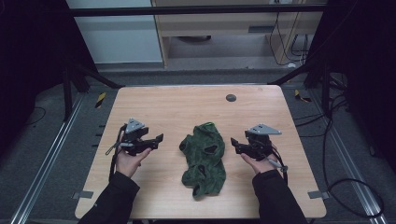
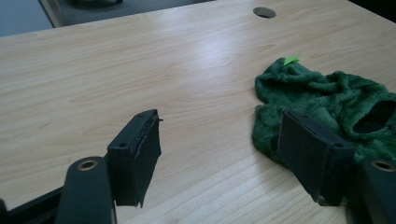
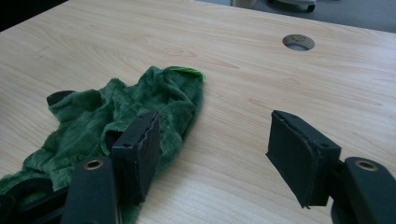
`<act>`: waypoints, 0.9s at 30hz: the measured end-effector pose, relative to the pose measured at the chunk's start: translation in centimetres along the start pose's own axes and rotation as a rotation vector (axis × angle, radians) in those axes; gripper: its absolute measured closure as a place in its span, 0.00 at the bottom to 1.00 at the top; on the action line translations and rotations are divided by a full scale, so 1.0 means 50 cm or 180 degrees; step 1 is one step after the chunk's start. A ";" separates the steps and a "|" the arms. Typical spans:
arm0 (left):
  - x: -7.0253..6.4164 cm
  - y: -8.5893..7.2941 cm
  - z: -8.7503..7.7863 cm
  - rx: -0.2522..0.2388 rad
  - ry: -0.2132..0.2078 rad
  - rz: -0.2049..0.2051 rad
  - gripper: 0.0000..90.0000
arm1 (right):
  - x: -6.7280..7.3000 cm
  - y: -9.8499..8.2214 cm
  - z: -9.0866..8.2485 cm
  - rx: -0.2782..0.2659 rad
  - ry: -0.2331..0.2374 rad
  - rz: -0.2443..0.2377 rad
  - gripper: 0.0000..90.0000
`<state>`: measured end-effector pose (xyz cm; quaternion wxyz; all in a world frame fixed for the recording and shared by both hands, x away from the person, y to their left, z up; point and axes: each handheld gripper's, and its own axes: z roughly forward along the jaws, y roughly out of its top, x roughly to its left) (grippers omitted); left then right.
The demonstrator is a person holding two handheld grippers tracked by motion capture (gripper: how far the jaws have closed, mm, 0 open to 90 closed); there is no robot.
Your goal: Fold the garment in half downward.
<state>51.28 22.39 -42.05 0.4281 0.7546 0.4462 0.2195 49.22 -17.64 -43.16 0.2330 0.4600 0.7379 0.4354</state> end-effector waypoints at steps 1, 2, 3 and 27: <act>-0.007 0.006 0.009 -0.0003 -0.0020 0.0013 0.33 | 0.002 0.002 0.003 0.0007 -0.0004 -0.0013 0.38; -0.007 0.006 0.009 -0.0003 -0.0020 0.0013 0.33 | 0.003 0.005 0.007 0.0011 0.0006 -0.0014 0.38; -0.012 0.012 0.018 0.0021 -0.0046 0.0035 0.33 | 0.004 0.008 0.009 0.0019 0.0019 -0.0017 0.39; -0.065 0.042 0.114 0.0164 -0.0250 0.0168 0.39 | 0.010 0.033 0.073 0.0109 0.0133 0.0054 0.47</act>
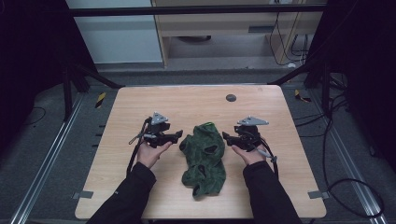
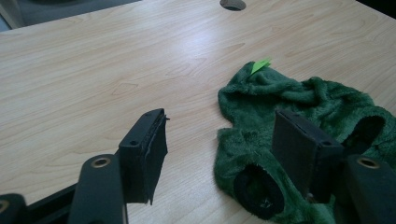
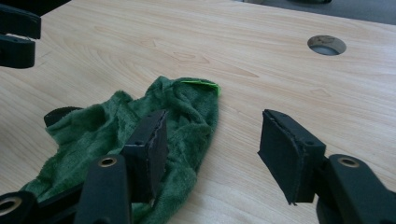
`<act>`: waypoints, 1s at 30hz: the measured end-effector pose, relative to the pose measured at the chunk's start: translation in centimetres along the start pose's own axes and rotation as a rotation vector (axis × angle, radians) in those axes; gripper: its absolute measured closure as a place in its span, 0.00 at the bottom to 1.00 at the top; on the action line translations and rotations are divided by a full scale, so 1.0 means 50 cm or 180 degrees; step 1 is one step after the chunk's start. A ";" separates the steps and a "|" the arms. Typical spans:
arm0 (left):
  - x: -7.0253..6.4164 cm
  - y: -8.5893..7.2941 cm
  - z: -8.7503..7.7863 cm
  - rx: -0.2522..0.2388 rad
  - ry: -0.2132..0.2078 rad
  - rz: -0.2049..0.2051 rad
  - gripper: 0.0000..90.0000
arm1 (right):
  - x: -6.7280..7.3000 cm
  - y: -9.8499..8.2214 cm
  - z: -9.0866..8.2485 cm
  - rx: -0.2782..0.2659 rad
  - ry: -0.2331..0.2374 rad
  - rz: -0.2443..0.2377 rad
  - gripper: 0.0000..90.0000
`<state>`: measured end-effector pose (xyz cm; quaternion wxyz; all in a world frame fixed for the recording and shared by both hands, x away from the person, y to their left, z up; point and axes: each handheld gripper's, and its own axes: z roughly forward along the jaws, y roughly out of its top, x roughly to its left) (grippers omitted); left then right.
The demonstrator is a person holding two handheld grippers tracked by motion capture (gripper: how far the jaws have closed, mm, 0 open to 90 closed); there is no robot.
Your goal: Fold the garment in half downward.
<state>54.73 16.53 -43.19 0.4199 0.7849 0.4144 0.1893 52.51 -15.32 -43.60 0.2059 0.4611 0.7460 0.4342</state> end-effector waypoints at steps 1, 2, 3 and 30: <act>0.000 0.000 0.004 0.0023 0.0005 0.0004 0.40 | 0.000 0.001 0.003 0.0004 0.0006 -0.0012 0.47; 0.000 -0.001 0.007 0.0048 0.0005 0.0013 0.40 | 0.000 0.001 0.006 0.0015 0.0013 -0.0008 0.48; 0.001 -0.002 0.011 0.0060 0.0003 0.0011 0.40 | 0.000 0.001 0.010 0.0023 0.0014 -0.0006 0.49; 0.001 -0.016 0.113 0.0429 -0.0115 -0.0007 0.50 | -0.001 -0.014 0.085 0.0297 0.0077 0.0094 0.56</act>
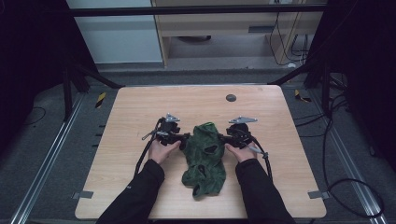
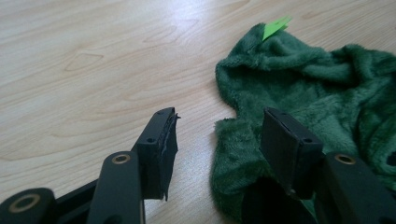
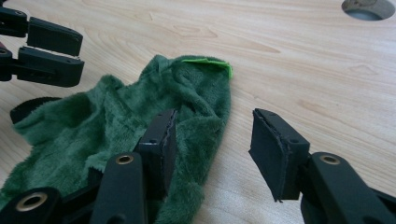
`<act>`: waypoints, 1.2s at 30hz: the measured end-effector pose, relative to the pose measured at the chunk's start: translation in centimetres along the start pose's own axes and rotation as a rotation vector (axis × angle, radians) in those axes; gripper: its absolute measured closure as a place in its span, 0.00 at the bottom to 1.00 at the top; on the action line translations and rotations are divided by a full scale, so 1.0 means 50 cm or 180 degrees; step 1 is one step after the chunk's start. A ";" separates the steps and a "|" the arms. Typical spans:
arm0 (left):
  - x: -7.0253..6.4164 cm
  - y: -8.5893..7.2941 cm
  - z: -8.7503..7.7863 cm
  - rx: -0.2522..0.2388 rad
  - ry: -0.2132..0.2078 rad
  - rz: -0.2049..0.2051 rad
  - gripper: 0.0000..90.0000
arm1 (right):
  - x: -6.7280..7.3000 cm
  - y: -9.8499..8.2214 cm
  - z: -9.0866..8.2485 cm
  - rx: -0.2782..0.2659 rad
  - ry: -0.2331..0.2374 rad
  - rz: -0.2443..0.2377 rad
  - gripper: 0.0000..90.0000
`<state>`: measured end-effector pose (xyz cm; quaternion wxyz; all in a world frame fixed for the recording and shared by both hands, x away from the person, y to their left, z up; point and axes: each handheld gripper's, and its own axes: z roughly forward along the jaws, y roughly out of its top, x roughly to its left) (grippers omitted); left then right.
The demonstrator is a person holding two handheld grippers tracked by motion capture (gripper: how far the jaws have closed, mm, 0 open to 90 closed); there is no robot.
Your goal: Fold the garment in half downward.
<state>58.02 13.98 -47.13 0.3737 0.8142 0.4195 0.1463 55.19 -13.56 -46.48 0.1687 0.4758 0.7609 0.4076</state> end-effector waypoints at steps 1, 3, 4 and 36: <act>0.000 -0.001 0.004 0.0025 0.0000 0.0003 0.50 | 0.000 -0.001 0.002 0.0010 0.0002 -0.0002 0.56; -0.001 -0.004 0.010 0.0077 -0.0025 0.0009 0.50 | 0.000 -0.002 0.006 0.0041 0.0007 0.0005 0.56; -0.003 -0.005 0.012 0.0088 -0.0030 0.0018 0.50 | 0.000 -0.003 0.008 0.0052 0.0019 0.0014 0.56; -0.017 -0.015 0.038 0.0358 -0.0146 -0.0051 0.91 | 0.007 -0.022 0.046 0.0423 0.0200 0.0032 0.88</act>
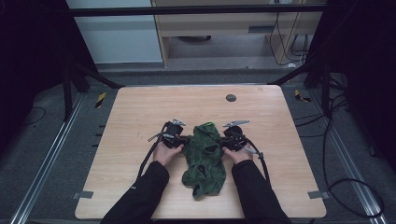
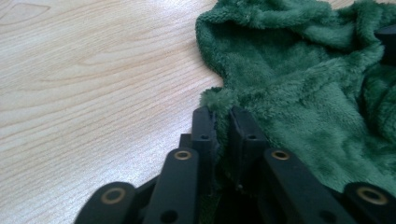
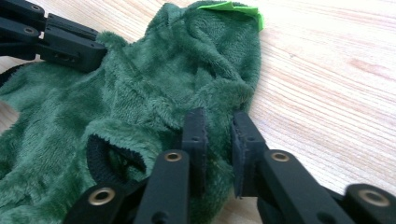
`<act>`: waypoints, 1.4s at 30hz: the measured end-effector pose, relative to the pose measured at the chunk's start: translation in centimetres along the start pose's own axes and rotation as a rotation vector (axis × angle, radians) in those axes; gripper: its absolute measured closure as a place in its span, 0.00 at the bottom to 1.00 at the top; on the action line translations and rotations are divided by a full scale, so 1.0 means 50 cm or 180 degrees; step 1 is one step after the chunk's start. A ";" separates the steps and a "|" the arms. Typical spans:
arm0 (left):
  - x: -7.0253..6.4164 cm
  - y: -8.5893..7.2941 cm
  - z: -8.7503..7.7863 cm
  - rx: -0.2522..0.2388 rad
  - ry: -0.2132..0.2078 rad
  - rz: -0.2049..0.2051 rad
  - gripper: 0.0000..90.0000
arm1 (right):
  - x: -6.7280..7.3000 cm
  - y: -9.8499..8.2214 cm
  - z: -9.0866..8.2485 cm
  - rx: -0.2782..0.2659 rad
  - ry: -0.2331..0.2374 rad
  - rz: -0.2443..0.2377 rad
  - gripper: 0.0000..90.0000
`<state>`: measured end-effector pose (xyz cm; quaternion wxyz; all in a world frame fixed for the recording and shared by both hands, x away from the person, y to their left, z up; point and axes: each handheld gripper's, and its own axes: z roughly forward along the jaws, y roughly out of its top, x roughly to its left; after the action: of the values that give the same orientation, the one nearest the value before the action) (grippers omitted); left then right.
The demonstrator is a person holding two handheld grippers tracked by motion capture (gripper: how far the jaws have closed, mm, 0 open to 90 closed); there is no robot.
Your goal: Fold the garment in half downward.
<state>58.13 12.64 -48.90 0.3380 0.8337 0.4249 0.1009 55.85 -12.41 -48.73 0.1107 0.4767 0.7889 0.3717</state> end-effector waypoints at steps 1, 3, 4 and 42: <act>0.000 0.000 0.000 0.0004 0.0002 0.0001 0.92 | 0.000 0.000 0.000 0.0005 0.0003 0.0007 0.89; -0.002 0.001 -0.002 -0.0004 0.0004 -0.0004 0.94 | 0.001 0.001 0.000 0.0007 0.0005 -0.0011 0.90; -0.003 0.001 -0.003 -0.0010 0.0010 0.0013 0.94 | 0.001 0.001 0.000 0.0005 0.0006 -0.0020 0.91; -0.056 0.041 -0.191 -0.0686 -0.0025 0.0374 0.95 | 0.045 0.052 -0.107 -0.0610 0.0216 -0.0373 0.92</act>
<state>53.33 14.19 -40.06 0.4208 0.8164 0.3607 0.1624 53.61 -12.41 -42.80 0.1506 0.4041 0.7795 0.4543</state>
